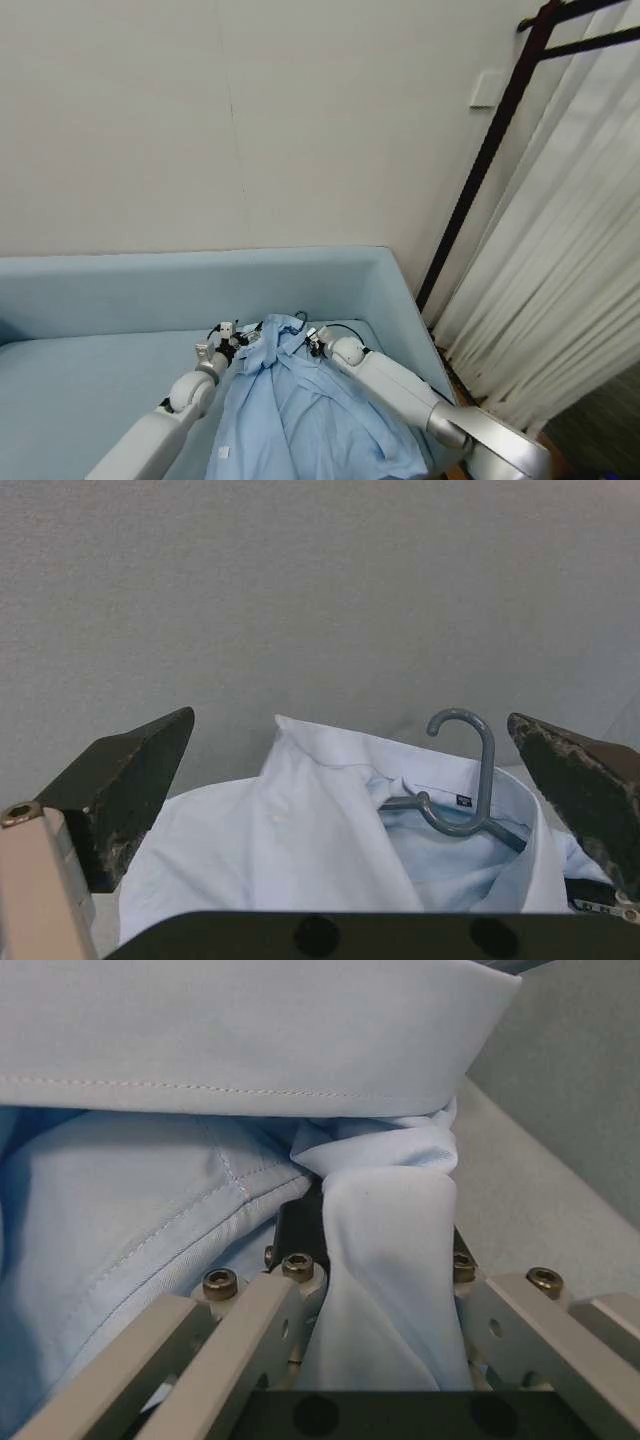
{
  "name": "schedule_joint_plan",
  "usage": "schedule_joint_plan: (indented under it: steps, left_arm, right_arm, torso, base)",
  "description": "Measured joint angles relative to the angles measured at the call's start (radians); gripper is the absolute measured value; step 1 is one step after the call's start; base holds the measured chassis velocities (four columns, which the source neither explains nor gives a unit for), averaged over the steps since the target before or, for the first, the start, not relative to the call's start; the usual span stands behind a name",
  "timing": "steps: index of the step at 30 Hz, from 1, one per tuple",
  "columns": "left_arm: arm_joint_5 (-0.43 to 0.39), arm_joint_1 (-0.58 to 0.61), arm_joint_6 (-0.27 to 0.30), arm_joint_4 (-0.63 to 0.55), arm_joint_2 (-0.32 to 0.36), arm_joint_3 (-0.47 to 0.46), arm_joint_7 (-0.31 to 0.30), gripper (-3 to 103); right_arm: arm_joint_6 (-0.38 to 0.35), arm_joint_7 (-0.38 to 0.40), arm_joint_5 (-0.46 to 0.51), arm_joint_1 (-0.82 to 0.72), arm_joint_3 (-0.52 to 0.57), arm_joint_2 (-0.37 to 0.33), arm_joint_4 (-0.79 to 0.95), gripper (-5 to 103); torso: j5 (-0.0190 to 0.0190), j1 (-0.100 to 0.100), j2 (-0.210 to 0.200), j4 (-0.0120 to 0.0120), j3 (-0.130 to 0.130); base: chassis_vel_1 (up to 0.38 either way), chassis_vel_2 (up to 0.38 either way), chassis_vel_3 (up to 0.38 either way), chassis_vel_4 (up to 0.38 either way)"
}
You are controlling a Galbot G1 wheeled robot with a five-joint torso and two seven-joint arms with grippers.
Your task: Pick up the clothes from the sofa and hang them on the clothes hanger.
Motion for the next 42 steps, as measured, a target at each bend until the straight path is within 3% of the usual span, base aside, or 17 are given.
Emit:
schedule_joint_plan:
  steps: [5, 7, 13, 21, 27, 35, 42]
  left_arm:
    - [0.0, 0.0, 0.0, -0.006, 0.001, 0.001, 0.0, 100]
    - [-0.003, 0.007, 0.001, -0.024, 0.01, 0.0, 0.001, 100]
    - [-0.013, 0.019, 0.003, -0.051, 0.025, -0.01, -0.002, 100]
    - [-0.014, 0.037, 0.004, -0.099, 0.036, -0.019, -0.009, 100]
    - [-0.02, 0.058, 0.005, -0.214, 0.076, -0.024, -0.054, 100]
    - [-0.086, 0.052, -0.001, -0.355, 0.16, -0.079, -0.107, 100]
    - [-0.169, 0.049, 0.009, -0.479, 0.283, -0.186, -0.111, 100]
  right_arm:
    - [0.036, 0.033, -0.042, -0.025, 0.013, -0.017, 0.055, 10]
    - [0.088, 0.072, -0.125, -0.045, 0.022, -0.043, 0.119, 10]
    - [0.154, 0.122, -0.256, -0.065, 0.051, -0.062, 0.164, 10]
    - [0.184, 0.192, -0.39, -0.092, 0.072, -0.124, 0.271, 10]
    - [0.233, 0.271, -0.544, -0.124, 0.158, -0.187, 0.377, 10]
    - [0.258, 0.255, -0.583, -0.135, 0.27, -0.302, 0.525, 10]
    - [0.236, 0.156, -0.535, -0.03, 0.338, -0.465, 0.698, 10]
  torso:
    - [0.0001, 0.0, 0.0, 0.0002, 0.0]
    - [0.0, 0.0, 0.0, 0.0002, 0.0]
    - [0.0001, 0.0, 0.0, 0.0003, 0.0]
    - [0.0, 0.0, 0.0, 0.0002, 0.0]
    - [0.0001, 0.0, 0.0, 0.0002, 0.0]
    - [0.0002, 0.0, 0.0, 0.0, 0.0]
    - [0.0002, 0.0, 0.0, 0.0001, 0.0]
  base:
    - [0.0, 0.0, 0.0, 0.0]
    - [0.0, 0.0, 0.0, 0.0]
    - [0.0, 0.0, 0.0, 0.0]
    - [0.0, 0.0, 0.0, 0.0]
    - [0.0, 0.0, 0.0, 0.0]
    - [0.0, 0.0, 0.0, 0.0]
    - [0.0, 0.0, 0.0, 0.0]
